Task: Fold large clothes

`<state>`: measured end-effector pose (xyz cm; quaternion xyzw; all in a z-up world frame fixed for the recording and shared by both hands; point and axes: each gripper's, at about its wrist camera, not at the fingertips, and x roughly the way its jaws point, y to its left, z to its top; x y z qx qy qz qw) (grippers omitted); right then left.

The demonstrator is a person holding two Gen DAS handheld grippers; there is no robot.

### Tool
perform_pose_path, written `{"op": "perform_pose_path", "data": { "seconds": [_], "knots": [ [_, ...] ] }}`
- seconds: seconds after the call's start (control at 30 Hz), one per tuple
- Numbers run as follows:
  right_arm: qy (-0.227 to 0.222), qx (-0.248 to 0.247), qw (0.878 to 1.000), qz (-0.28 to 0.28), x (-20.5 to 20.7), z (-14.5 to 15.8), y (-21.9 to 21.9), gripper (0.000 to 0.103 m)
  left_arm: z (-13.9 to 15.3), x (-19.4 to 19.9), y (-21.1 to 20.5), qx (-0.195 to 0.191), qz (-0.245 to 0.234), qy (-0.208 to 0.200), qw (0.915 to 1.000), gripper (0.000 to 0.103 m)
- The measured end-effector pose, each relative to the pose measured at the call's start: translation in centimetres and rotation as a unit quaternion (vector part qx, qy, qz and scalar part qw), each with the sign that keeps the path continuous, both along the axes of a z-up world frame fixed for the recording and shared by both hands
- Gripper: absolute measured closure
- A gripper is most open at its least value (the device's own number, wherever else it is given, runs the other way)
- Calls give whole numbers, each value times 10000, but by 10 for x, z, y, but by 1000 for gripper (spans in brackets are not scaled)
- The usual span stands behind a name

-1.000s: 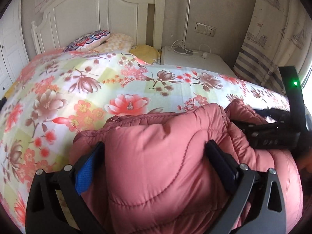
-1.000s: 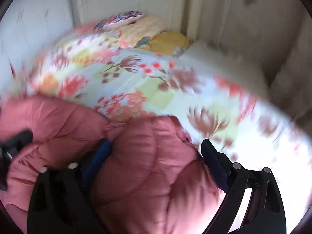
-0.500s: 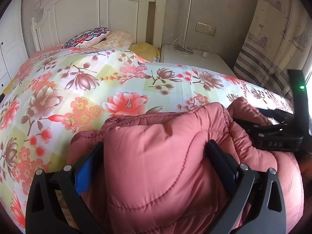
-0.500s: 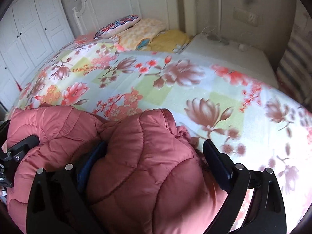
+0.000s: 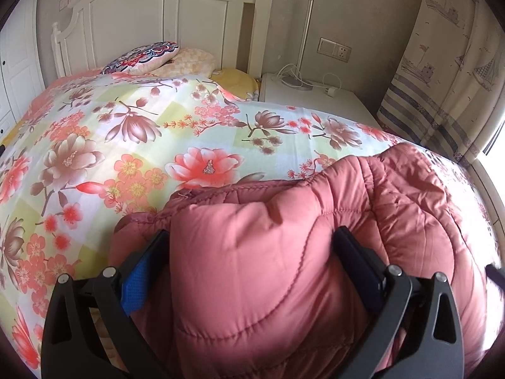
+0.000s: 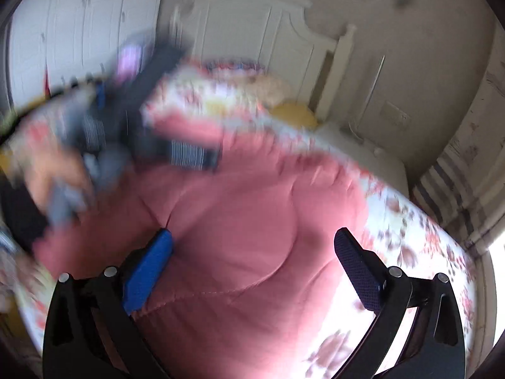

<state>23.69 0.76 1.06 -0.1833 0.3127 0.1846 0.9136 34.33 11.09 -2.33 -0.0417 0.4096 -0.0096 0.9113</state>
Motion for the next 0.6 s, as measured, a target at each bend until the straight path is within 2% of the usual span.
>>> {"op": "perform_pose_path", "data": {
  "seconds": [0.07, 0.27, 0.4, 0.6],
  "knots": [
    [33, 302, 9994, -134, 3, -12, -6, 4, 0, 0, 0, -27, 0, 2, 10000, 2],
    [-58, 280, 9993, -253, 1, -16, -9, 4, 0, 0, 0, -14, -12, -36, 10000, 2],
    [-139, 483, 9979, -416, -3, -20, -13, 4, 1, 0, -1, 12, -8, -48, 10000, 2],
    [42, 556, 9973, -470, 0, -16, -19, 4, 4, -2, -5, 270, 19, -41, 9996, 2]
  ]
}}
